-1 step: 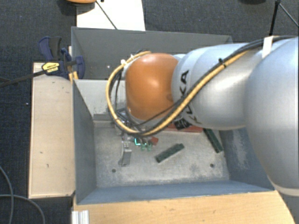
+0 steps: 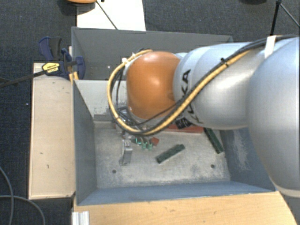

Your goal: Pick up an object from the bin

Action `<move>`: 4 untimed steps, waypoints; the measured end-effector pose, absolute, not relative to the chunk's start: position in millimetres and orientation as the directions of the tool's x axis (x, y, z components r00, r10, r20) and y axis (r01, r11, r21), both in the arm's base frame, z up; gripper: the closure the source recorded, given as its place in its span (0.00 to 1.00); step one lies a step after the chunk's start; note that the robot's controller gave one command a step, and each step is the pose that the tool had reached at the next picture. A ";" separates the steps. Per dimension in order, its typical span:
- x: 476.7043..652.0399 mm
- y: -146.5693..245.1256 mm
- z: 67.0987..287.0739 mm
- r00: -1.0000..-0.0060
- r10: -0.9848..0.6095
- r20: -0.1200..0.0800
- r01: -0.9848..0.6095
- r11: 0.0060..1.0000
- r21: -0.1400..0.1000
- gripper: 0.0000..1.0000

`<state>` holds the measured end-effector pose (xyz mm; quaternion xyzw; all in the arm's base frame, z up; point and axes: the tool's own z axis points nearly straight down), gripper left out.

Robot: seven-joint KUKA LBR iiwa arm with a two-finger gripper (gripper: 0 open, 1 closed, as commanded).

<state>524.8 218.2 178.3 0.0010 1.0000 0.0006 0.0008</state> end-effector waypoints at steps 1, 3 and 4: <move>553.0 181.1 168.6 -0.996 -0.089 -0.004 -0.089 0.996 0.003 0.00; 582.0 105.5 162.7 -0.920 -0.391 -0.005 -0.391 0.920 0.000 0.00; 560.6 106.4 71.6 -0.945 -0.326 -0.005 -0.326 0.945 0.001 1.00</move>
Offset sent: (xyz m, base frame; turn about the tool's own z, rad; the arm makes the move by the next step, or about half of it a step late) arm 0.0472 -0.0709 0.0099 -0.3359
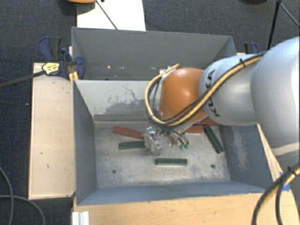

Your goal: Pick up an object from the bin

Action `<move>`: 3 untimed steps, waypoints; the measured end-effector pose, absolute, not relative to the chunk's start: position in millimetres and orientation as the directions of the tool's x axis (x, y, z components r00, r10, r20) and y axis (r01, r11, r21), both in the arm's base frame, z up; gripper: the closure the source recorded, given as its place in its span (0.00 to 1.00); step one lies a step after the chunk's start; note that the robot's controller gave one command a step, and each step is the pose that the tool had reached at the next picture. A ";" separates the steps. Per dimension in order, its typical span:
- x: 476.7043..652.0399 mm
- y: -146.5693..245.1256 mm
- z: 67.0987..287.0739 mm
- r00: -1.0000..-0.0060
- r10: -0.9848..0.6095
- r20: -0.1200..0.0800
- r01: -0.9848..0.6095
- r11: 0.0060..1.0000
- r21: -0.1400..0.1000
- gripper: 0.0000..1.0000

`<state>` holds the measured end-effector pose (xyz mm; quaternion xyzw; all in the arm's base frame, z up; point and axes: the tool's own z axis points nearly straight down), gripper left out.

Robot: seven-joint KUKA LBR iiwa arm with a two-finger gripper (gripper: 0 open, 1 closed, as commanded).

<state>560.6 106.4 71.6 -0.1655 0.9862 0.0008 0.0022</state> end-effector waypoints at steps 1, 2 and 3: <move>559.9 106.0 70.8 -0.947 -0.322 -0.002 -0.322 0.947 0.001 0.00; 559.8 106.0 70.8 -0.947 -0.320 -0.002 -0.320 0.947 0.001 0.00; 572.6 73.6 91.8 -0.952 -0.305 0.000 -0.305 0.952 0.003 0.00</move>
Offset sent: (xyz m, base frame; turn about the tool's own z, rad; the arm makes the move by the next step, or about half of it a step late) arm 0.0000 0.0000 0.0000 0.0000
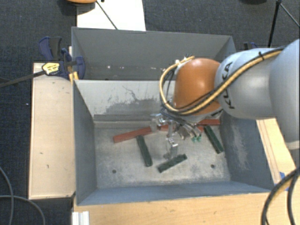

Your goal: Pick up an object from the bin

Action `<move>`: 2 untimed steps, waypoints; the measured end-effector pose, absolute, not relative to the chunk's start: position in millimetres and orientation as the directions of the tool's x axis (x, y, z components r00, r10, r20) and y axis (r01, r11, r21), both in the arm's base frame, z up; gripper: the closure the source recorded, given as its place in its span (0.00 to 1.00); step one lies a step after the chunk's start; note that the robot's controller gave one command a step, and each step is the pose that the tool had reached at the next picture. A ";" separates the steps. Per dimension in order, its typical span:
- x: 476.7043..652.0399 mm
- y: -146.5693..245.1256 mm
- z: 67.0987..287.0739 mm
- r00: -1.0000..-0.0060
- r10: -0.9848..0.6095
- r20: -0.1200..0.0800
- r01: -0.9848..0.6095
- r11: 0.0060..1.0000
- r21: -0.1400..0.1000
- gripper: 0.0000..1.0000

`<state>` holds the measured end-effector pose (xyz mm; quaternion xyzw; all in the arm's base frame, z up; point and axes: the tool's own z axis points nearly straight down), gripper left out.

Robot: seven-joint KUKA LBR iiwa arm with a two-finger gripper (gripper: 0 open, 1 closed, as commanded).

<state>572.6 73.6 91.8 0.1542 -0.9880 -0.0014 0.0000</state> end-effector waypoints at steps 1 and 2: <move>561.0 78.8 100.0 -0.916 -0.402 -0.001 -0.402 0.916 -0.004 0.00; 527.6 84.4 81.0 -0.853 -0.522 -0.007 -0.522 0.853 0.003 0.00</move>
Offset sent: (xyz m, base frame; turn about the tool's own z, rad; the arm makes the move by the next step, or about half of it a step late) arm -0.0586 -0.0102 -0.0218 -0.2547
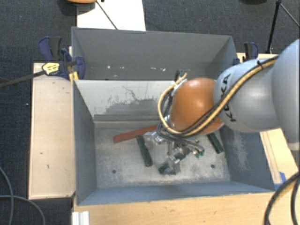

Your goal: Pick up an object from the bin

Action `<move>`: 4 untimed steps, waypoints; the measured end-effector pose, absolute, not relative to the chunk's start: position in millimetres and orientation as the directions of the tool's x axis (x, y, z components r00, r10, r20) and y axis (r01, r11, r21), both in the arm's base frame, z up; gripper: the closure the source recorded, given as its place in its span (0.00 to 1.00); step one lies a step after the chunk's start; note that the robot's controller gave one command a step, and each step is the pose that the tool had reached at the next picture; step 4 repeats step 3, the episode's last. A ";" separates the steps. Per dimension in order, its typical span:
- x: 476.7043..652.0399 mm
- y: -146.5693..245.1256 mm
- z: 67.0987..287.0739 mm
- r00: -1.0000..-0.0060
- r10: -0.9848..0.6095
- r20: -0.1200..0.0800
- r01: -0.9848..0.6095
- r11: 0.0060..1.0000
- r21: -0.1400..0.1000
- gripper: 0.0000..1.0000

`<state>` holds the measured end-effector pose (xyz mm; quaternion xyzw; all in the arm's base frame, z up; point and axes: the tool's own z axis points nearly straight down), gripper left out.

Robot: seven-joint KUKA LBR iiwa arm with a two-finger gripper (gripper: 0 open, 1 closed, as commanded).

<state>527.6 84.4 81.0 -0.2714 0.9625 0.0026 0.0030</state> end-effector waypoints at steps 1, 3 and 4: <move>494.0 52.7 70.2 -0.807 -0.591 -0.002 -0.591 0.807 0.001 1.00; 507.1 41.5 213.5 -0.800 -0.600 -0.003 -0.600 0.800 -0.001 1.00; 507.1 41.5 213.5 -0.800 -0.600 -0.003 -0.600 0.800 -0.001 1.00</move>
Offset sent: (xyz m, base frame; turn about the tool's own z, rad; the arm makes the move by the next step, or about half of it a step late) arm 0.0000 0.0000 0.0000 0.0000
